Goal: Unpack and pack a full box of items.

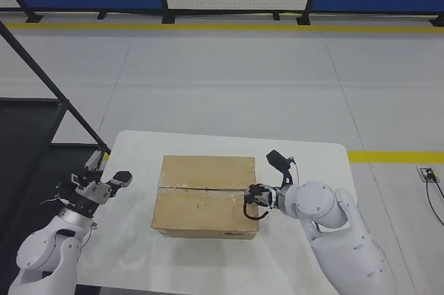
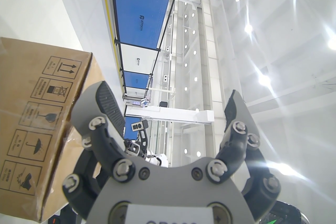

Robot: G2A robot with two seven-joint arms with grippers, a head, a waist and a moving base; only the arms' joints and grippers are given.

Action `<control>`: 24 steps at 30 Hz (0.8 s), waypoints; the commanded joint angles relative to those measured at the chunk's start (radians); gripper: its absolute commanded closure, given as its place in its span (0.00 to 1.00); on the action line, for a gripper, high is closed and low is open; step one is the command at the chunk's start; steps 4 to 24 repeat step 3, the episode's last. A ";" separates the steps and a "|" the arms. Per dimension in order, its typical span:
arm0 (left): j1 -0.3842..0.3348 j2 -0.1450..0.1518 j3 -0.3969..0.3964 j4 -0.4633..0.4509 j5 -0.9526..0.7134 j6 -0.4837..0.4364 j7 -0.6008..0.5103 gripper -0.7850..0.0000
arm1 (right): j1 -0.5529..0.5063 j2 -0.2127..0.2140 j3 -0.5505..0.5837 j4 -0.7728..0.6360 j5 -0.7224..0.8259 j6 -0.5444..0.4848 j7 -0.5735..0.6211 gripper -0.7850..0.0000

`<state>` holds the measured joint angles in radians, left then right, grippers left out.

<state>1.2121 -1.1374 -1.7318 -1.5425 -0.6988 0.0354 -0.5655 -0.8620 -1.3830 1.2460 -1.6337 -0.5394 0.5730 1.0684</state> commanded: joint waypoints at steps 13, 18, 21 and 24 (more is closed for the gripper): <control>-0.006 0.003 -0.008 0.006 -0.003 0.004 -0.008 0.00 | -0.099 0.014 0.116 -0.107 0.085 -0.125 -0.091 1.00; -0.006 0.003 -0.008 0.006 -0.003 0.004 -0.008 0.00 | -0.099 0.014 0.116 -0.107 0.085 -0.125 -0.091 1.00; -0.006 0.003 -0.008 0.006 -0.003 0.004 -0.008 0.00 | -0.099 0.014 0.116 -0.107 0.085 -0.125 -0.091 1.00; -0.006 0.003 -0.008 0.006 -0.003 0.004 -0.008 0.00 | -0.099 0.014 0.116 -0.107 0.085 -0.125 -0.091 1.00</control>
